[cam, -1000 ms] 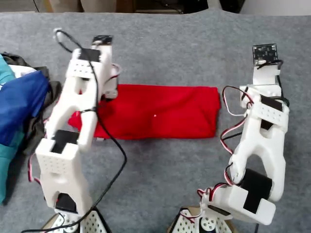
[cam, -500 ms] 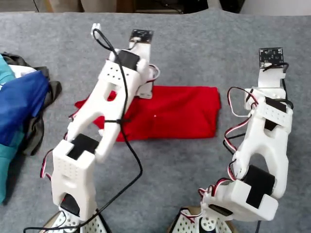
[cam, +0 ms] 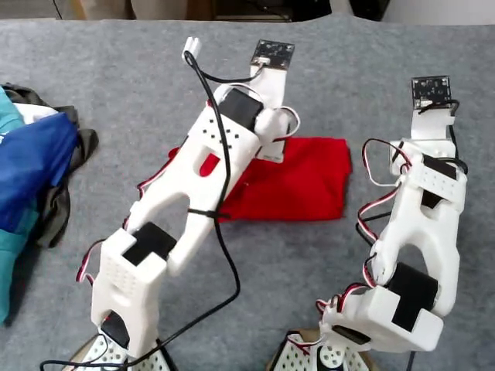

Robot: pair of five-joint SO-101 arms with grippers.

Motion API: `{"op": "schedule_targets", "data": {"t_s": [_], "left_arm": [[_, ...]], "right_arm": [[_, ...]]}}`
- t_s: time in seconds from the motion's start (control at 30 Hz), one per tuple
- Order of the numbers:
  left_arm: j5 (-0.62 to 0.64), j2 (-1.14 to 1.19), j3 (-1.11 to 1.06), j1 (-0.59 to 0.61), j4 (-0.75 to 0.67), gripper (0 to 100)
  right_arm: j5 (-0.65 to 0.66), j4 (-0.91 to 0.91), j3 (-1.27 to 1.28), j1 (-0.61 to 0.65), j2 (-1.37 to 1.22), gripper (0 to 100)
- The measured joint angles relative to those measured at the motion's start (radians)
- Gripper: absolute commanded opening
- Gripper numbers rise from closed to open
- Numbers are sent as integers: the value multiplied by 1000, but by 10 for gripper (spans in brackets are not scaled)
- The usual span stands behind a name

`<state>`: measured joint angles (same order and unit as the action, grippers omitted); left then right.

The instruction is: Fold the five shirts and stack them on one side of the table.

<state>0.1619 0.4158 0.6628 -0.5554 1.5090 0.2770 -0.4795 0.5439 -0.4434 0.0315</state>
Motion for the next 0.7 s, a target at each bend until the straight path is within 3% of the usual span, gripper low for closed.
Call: {"op": "schedule_targets", "data": {"t_s": [0.4,0.7], "left_arm": [[46,0,103,-63,38,19],[121,146,129,-144,-57,19]], "right_arm": [[0,3,0,0,-18,4],[0,3,-8,0,-44,4]]}}
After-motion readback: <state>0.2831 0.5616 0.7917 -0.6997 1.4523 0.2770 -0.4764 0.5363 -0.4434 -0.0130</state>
